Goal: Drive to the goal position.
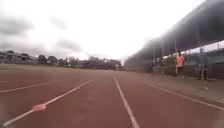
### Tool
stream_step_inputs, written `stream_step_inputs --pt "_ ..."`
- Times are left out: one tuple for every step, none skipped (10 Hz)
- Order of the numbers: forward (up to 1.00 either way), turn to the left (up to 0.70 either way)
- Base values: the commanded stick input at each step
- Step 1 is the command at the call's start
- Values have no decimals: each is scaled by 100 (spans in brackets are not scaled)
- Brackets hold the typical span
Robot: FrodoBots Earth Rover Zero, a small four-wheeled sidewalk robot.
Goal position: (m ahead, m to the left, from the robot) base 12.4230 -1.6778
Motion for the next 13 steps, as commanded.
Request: stream_step_inputs --pt "85 0" --pt "85 0" --pt "85 0" --pt "85 0" --pt "85 0" --pt "85 0" --pt "85 0" --pt "85 -7" --pt "85 -28" --pt "85 -34" --pt "85 -34" --pt "85 -34" --pt "85 0"
